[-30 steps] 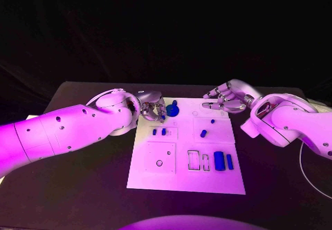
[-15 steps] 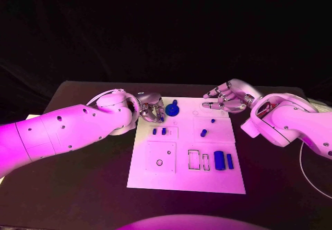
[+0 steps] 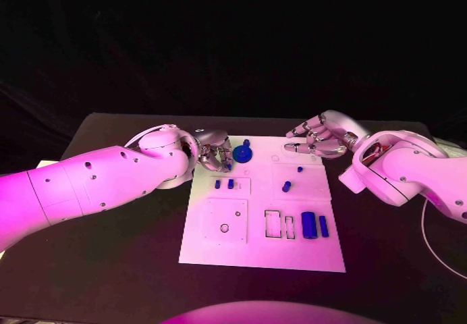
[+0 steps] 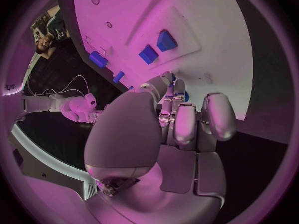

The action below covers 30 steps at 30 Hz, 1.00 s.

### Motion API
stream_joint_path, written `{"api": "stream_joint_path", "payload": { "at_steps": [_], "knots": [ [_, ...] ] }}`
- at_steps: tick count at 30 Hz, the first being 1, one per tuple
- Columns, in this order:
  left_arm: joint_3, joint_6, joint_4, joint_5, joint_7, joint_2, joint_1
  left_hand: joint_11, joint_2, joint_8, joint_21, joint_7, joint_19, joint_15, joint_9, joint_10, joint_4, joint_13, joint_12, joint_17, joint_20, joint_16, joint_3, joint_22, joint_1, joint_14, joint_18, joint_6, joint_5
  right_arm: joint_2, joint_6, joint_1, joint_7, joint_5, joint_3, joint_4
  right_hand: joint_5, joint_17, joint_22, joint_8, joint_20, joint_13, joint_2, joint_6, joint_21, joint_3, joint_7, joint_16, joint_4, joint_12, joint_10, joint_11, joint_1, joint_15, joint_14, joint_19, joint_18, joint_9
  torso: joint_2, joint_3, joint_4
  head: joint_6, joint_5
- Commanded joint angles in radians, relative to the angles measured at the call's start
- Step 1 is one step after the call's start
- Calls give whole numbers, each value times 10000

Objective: Assemble the parts on the task board

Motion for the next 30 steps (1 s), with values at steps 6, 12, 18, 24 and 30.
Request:
{"api": "stream_joint_path", "payload": {
  "at_steps": [6, 12, 18, 24, 30],
  "knots": [
    [-15, 468, -40, -107, -181, 34, -24, -18, 10, -45, 56, -26, 81, 5, 4, 61, -6, 10, -64, -23, -11, -9, 85, 15, -125, 210, -182, 79, -37, 11, 134, -9, 48, -29, -1, 13, 67, 749, 14, 5, -7, 10, 111, 78, -33, -45, -2, -45, -8, 17, -36, -28, 2, -82, 660, -18, 86, 2, 1, 4, 7, -37, 9],
    [-17, 533, -59, -134, -238, 36, -25, -24, 14, -47, 66, -31, 82, 2, 2, 80, -15, 15, -70, -33, -12, -10, 98, 26, -134, 207, -184, 93, -38, 7, 137, -9, 50, -29, -1, 17, 67, 749, 14, 5, -7, 10, 111, 78, -33, -45, -2, -45, -8, 17, -36, -28, 2, -82, 660, -18, 86, 2, -4, 2, 8, -57, 24],
    [-17, 535, -61, -141, -255, 26, -26, -24, 14, -47, 66, -31, 82, 2, 2, 80, -15, 15, -70, -33, -12, -10, 98, 26, -134, 207, -184, 93, -38, 7, 142, -9, 51, -29, -1, 16, 71, 745, 10, 6, -8, 4, 115, 80, -36, -51, -3, -48, -8, 11, -38, -29, 5, -82, 659, -19, 86, 3, -4, 0, 7, -53, 30],
    [-18, 532, -50, -142, -261, 15, -27, -29, 13, -48, 68, -35, 79, -2, 0, 106, -28, 22, -78, -42, -13, -8, 111, 32, -148, 205, -183, 115, -40, 9, 146, -9, 52, -29, -1, 14, 83, 735, 1, 8, -9, -9, 125, 86, -43, -68, -4, -57, -9, -2, -43, -30, 13, -84, 658, -21, 88, 3, 0, -1, 7, -71, 34],
    [-18, 527, -44, -143, -271, 1, -27, -28, 9, -51, 71, -34, 80, -3, -1, 109, -30, 23, -82, -47, -13, -9, 112, 35, -155, 204, -184, 116, -41, 9, 148, -9, 51, -29, -1, 13, 83, 735, 1, 8, -9, -9, 125, 86, -43, -68, -4, -57, -9, -2, -43, -30, 13, -84, 658, -21, 88, 3, -5, -3, 8, -90, 37]
  ]
}}
